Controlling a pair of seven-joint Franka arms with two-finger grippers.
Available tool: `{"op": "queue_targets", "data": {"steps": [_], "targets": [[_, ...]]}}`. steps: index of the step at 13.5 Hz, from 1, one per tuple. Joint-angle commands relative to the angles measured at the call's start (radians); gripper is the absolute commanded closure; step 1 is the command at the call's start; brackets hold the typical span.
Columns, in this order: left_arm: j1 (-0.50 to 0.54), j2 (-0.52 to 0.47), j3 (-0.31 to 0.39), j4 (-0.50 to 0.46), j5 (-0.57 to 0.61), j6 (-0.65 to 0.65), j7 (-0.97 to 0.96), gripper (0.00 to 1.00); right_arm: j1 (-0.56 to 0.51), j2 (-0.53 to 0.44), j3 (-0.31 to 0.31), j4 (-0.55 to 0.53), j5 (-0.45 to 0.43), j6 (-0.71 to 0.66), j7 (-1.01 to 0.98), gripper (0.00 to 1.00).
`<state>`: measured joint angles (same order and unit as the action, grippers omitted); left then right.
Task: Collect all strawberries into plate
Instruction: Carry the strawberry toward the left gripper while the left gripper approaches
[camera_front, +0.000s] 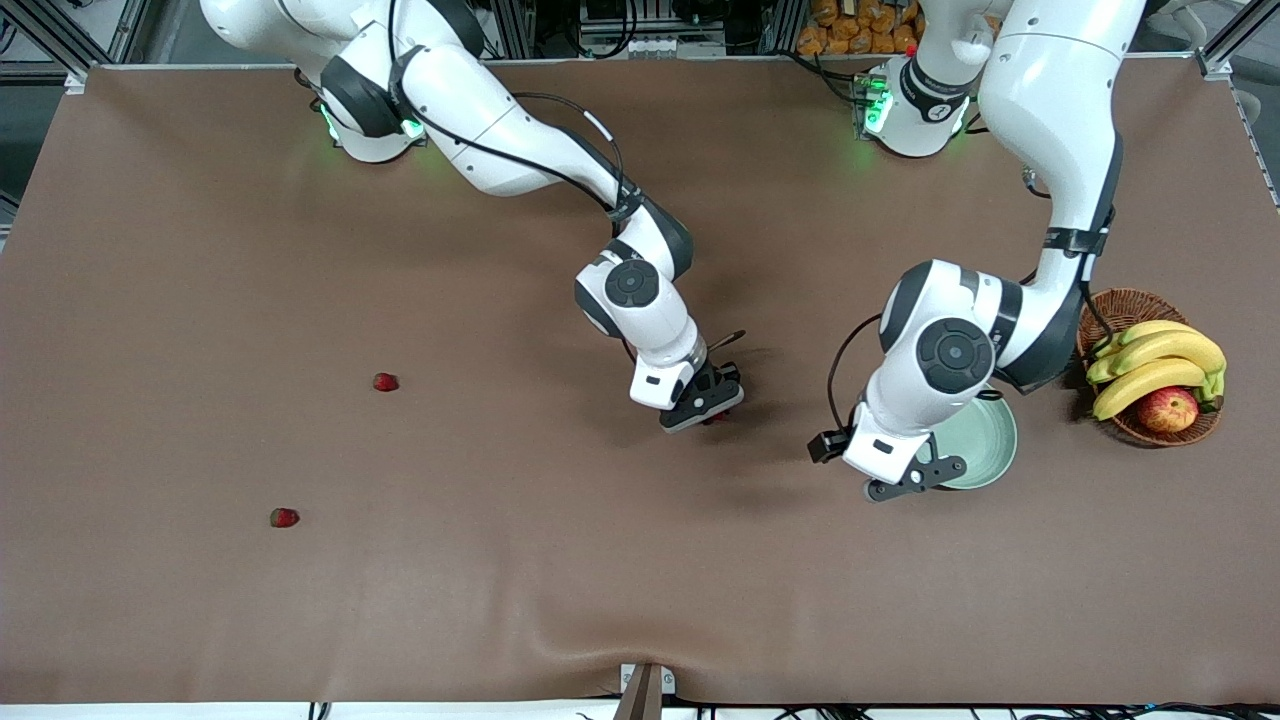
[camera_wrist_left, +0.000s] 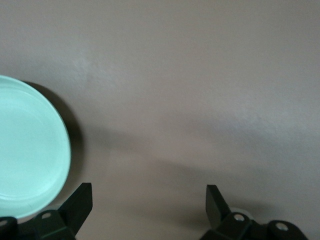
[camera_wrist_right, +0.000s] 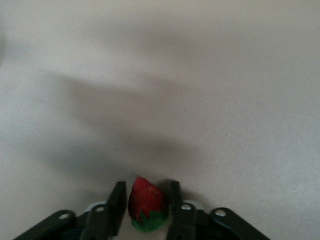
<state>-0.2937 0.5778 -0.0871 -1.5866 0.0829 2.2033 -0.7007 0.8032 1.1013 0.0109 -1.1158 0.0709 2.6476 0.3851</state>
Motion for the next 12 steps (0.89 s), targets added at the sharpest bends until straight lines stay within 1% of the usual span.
{"op": "queue_targets", "data": {"steps": [1,2,5,7,9,10,12], "targets": [[-0.019,-0.023,-0.003,-0.013,0.020,-0.013,-0.088,0.00,0.002,-0.015,-0.039,0.034,-0.026,-0.018,0.006,0.00],[-0.031,-0.023,-0.003,-0.004,0.012,-0.023,-0.095,0.00,-0.012,-0.046,-0.039,-0.002,-0.026,-0.032,0.006,0.00],[-0.079,-0.006,-0.003,0.008,0.014,-0.040,-0.233,0.00,-0.062,-0.191,-0.039,-0.161,-0.025,-0.050,-0.002,0.00],[-0.117,0.048,-0.003,0.059,0.012,-0.040,-0.264,0.00,-0.111,-0.295,-0.039,-0.289,-0.026,-0.052,-0.005,0.00],[-0.169,0.104,-0.003,0.089,0.012,-0.034,-0.359,0.00,-0.169,-0.401,-0.039,-0.411,-0.026,-0.063,-0.009,0.00],[-0.192,0.123,-0.003,0.103,0.017,-0.034,-0.402,0.00,-0.199,-0.446,-0.039,-0.450,-0.026,-0.092,-0.011,0.00],[-0.228,0.132,-0.002,0.100,0.017,-0.030,-0.418,0.00,-0.271,-0.510,-0.039,-0.469,-0.026,-0.215,-0.020,0.00]]}}
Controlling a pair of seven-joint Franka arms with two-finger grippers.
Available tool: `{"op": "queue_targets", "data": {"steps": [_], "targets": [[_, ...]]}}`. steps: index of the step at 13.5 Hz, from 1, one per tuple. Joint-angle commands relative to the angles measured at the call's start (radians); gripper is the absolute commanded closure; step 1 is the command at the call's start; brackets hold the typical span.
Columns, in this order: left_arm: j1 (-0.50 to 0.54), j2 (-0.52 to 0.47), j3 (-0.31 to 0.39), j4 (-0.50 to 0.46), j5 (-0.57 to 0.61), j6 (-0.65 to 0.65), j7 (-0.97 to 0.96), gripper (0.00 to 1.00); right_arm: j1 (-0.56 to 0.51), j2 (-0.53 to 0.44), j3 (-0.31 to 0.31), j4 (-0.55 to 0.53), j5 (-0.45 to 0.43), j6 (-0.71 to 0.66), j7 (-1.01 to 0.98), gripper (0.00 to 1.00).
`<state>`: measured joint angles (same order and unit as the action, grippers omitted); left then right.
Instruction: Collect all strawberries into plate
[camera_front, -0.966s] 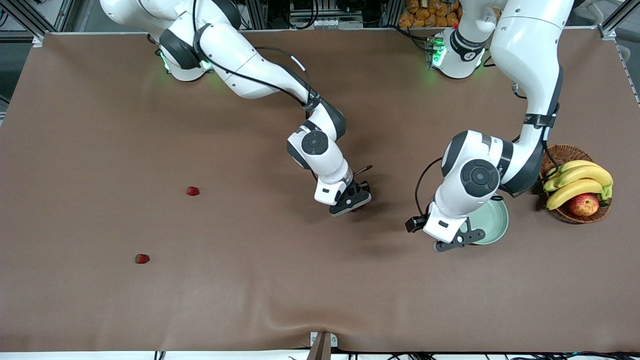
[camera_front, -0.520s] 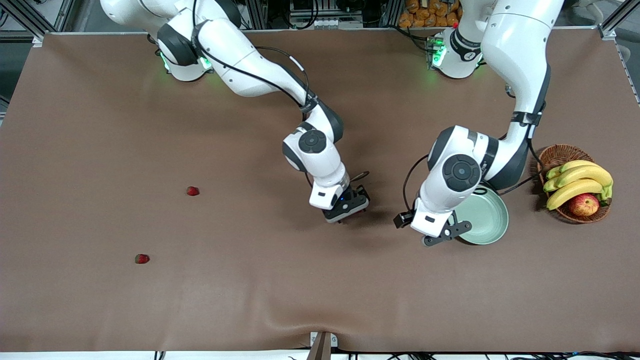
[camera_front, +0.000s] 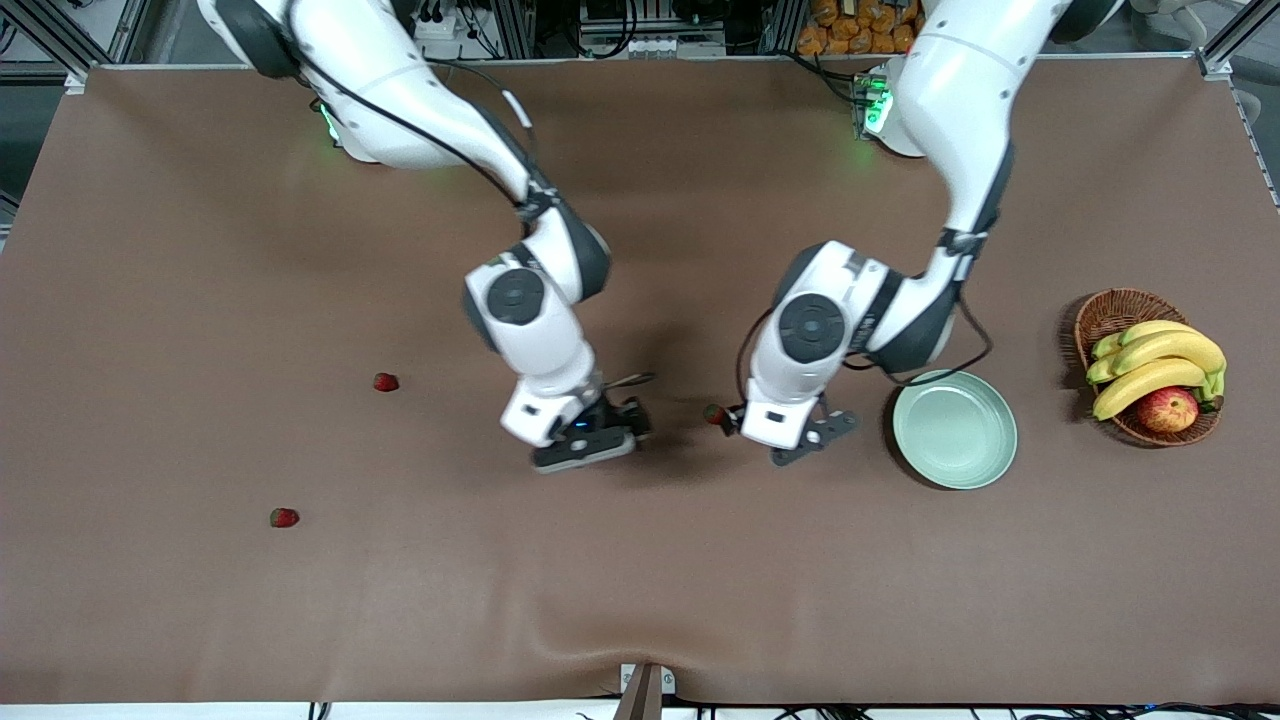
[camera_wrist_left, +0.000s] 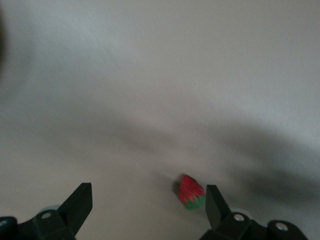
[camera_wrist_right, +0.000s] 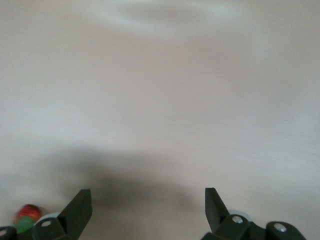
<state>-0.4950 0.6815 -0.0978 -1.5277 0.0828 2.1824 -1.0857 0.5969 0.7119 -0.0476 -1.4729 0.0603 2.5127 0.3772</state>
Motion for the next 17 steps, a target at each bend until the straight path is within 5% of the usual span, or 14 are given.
{"op": "queue_targets", "data": {"steps": [1,4,9,14,17], "targets": [[-0.028,0.052,0.009,0.041,0.012,0.009,-0.040,0.04,-0.107,-0.146,0.020,-0.112,-0.016,-0.163,-0.046,0.00],[-0.062,0.084,0.013,0.037,0.023,0.057,-0.153,0.05,-0.235,-0.184,0.020,-0.116,-0.014,-0.342,-0.084,0.00],[-0.057,0.125,0.013,0.031,0.023,0.151,-0.155,0.23,-0.296,-0.207,-0.035,-0.248,-0.016,-0.371,-0.037,0.00],[-0.053,0.141,0.013,0.031,0.023,0.197,-0.155,0.26,-0.301,-0.222,-0.093,-0.429,-0.016,-0.338,-0.032,0.00],[-0.057,0.138,0.013,0.026,0.025,0.195,-0.141,0.37,-0.316,-0.249,-0.094,-0.593,-0.013,-0.134,-0.026,0.00]]}}
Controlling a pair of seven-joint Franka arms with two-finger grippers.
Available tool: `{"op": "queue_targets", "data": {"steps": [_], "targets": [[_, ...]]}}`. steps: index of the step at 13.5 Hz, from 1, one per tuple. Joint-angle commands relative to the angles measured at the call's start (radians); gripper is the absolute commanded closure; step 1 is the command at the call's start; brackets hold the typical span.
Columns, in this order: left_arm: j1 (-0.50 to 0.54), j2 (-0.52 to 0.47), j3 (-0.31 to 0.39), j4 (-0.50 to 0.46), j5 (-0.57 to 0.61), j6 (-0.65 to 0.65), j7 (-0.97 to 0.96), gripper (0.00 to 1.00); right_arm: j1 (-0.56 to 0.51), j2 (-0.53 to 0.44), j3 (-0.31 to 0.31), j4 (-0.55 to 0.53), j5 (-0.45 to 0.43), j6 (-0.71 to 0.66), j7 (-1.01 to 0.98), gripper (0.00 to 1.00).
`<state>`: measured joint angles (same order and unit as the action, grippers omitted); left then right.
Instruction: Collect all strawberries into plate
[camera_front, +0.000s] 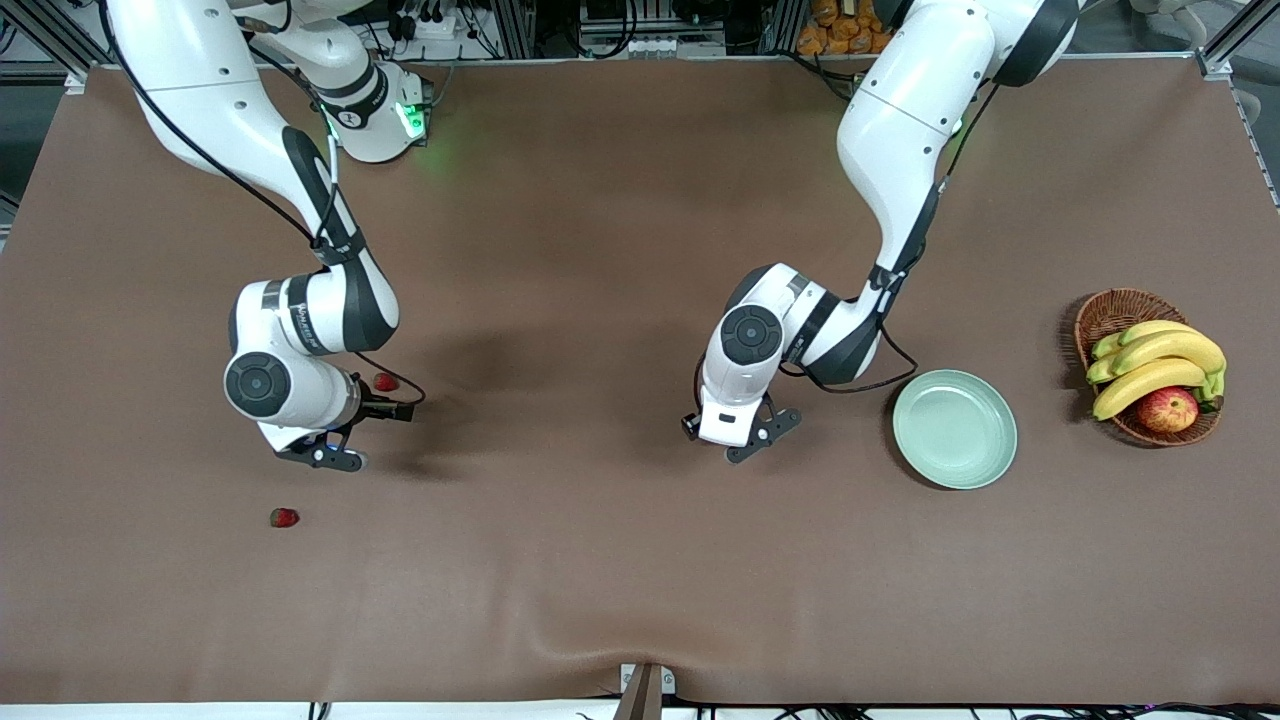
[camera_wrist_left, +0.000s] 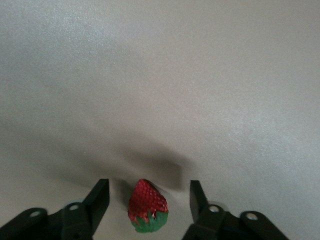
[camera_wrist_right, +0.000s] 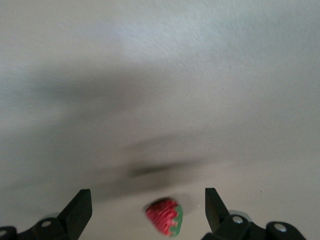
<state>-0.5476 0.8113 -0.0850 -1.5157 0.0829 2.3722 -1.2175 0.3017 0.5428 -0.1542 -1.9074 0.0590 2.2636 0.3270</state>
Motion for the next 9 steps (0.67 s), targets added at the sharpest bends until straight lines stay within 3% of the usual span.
{"op": "queue_targets", "data": {"steps": [1,3,6,9], "targets": [[-0.006,0.008,0.001,0.008,0.025,0.005,-0.005,0.41,-0.024,-0.087,0.013,-0.203,-0.005,0.164,0.027,0.00],[-0.011,0.009,0.001,0.011,0.028,0.005,0.003,0.58,-0.023,-0.119,0.013,-0.249,-0.001,0.177,0.073,0.00],[-0.025,0.000,-0.001,-0.004,0.028,0.005,0.080,0.98,-0.018,-0.149,0.013,-0.282,-0.001,0.177,0.106,0.00],[0.006,-0.053,0.001,-0.030,0.026,-0.007,0.169,1.00,-0.023,-0.144,0.015,-0.282,0.001,0.180,0.107,0.00]]}}
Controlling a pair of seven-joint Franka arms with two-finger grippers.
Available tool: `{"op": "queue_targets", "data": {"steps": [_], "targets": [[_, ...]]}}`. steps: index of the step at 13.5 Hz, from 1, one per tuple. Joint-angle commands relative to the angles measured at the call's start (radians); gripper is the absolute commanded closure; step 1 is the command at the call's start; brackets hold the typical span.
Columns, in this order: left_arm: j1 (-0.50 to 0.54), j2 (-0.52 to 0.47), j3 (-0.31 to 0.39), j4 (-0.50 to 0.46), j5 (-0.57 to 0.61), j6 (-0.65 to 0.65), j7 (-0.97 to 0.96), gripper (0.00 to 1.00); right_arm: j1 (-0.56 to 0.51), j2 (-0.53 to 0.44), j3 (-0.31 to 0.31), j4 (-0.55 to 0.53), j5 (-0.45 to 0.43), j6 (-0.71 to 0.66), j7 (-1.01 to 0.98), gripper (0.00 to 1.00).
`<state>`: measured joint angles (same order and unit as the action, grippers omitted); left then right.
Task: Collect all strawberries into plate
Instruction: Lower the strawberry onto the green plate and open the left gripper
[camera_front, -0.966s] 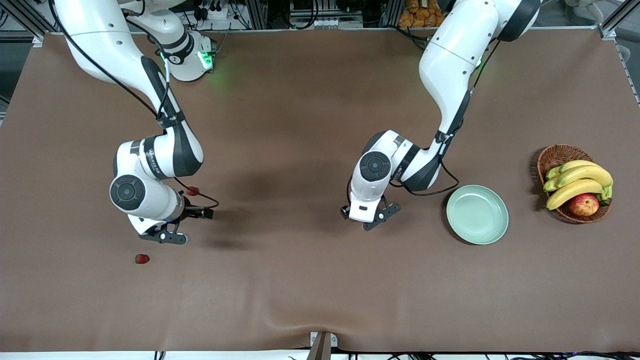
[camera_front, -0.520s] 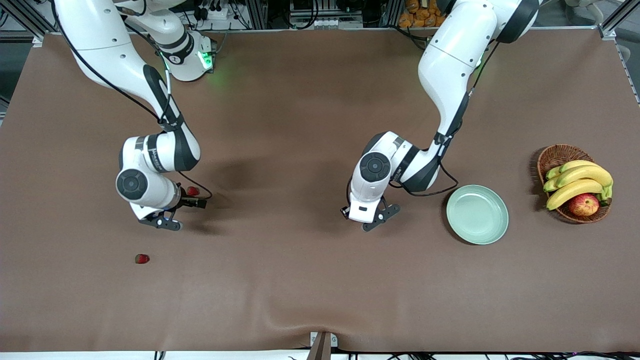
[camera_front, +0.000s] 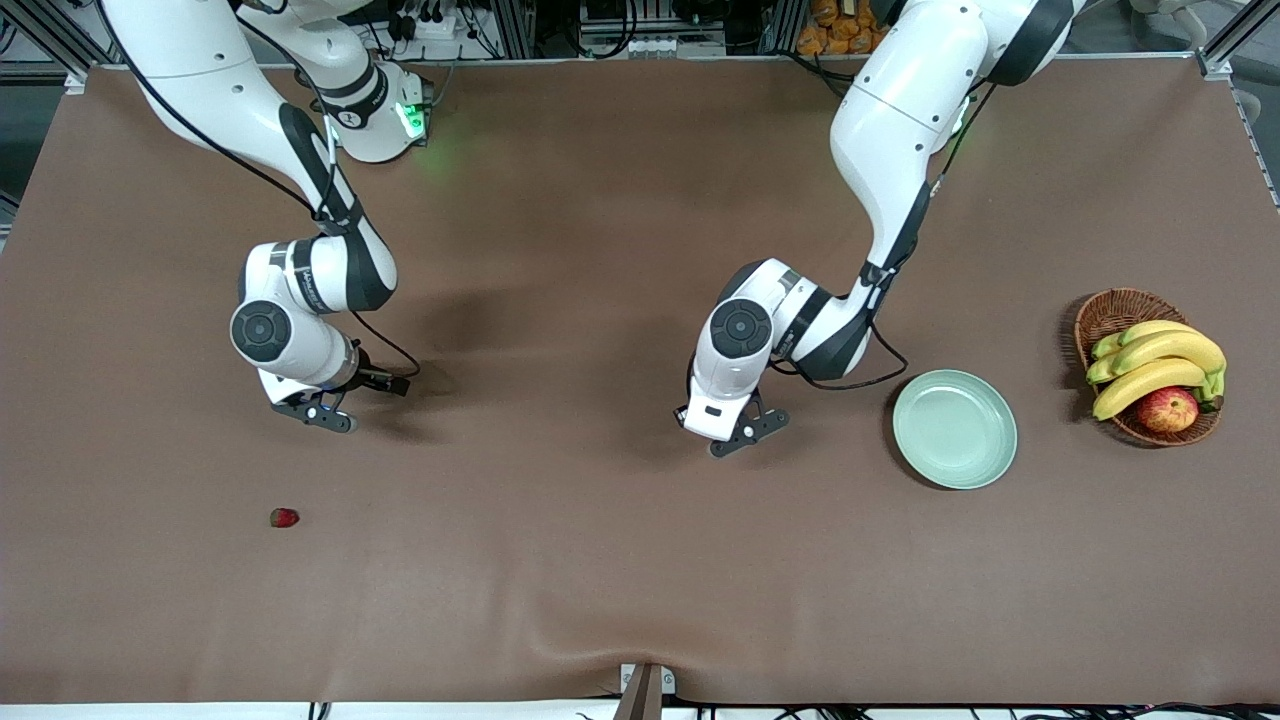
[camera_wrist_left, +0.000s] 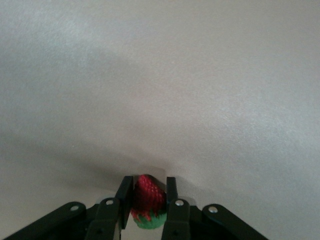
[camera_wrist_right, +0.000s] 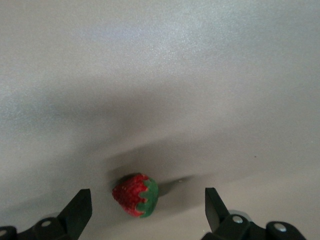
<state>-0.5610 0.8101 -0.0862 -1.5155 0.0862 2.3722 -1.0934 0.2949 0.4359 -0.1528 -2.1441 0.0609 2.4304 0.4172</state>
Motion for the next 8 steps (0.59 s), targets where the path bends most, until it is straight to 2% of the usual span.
{"op": "queue_targets", "data": {"steps": [1,4,8], "targets": [[0.051,-0.092,0.002,-0.034,0.023,-0.024,0.075,1.00,-0.016,-0.036,0.013,-0.045,0.000,0.015,0.017,0.00],[0.123,-0.202,0.005,-0.032,0.024,-0.048,0.177,1.00,-0.017,-0.025,0.015,-0.045,0.000,0.059,0.017,0.00],[0.278,-0.316,-0.001,-0.035,0.020,-0.272,0.427,1.00,-0.016,-0.025,0.016,-0.053,0.002,0.084,0.015,0.00]]}}
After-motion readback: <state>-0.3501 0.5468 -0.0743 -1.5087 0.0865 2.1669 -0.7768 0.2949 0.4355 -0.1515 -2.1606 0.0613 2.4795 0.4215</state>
